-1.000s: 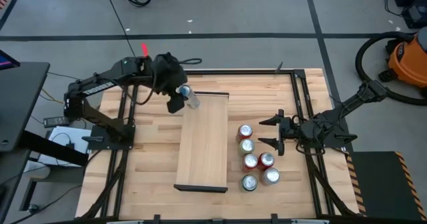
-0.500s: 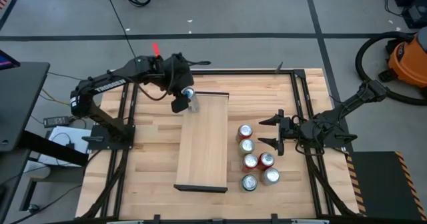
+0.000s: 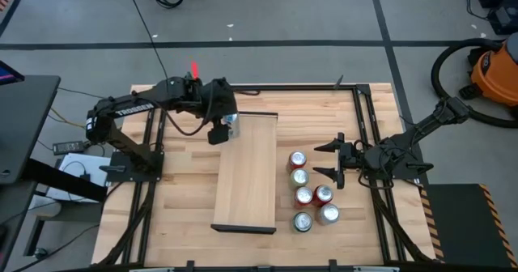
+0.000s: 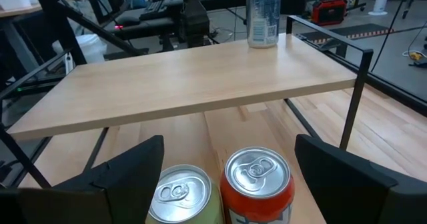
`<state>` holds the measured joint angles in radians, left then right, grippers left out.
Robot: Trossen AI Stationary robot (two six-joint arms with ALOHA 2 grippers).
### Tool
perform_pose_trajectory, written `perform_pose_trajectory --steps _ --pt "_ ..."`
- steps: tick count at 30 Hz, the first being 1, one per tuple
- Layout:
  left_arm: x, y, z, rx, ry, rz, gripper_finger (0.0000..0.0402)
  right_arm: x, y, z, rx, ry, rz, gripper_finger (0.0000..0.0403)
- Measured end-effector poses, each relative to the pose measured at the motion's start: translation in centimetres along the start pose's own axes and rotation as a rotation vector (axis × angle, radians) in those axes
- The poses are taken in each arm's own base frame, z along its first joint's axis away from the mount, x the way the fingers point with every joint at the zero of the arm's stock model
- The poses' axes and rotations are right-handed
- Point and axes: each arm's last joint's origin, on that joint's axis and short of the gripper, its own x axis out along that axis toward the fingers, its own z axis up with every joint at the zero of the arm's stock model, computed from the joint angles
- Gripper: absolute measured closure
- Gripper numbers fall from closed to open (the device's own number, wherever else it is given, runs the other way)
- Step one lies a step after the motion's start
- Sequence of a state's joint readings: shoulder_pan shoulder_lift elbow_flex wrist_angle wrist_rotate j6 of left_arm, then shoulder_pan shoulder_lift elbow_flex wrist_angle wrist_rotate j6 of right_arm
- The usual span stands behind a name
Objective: Place canned beverage on shelf
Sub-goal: Put the blue soda can on the shelf, then put the red soda can on the shelf
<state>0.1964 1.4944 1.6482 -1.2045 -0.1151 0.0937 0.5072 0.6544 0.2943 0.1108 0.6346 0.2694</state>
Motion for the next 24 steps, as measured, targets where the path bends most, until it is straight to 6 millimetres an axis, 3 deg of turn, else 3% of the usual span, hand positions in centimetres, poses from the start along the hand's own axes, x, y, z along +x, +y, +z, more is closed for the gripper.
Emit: perform_pose_trajectory --steps 9,18,24 --pt "-1.1 -0.3 0.4 0.027 -0.032 0.087 0.0086 0.0 0.0 0.0 0.000 0.000 0.000 0.0055" --pt "-4.6 -0.6 1.5 0.042 -0.145 0.096 0.0085 0.0 0.0 0.0 0.007 0.001 0.000 0.0055" --pt "-6.8 -2.2 2.0 -0.010 -0.227 0.049 0.0086 0.0 0.0 -0.1 -0.005 0.011 -0.003 0.0055"
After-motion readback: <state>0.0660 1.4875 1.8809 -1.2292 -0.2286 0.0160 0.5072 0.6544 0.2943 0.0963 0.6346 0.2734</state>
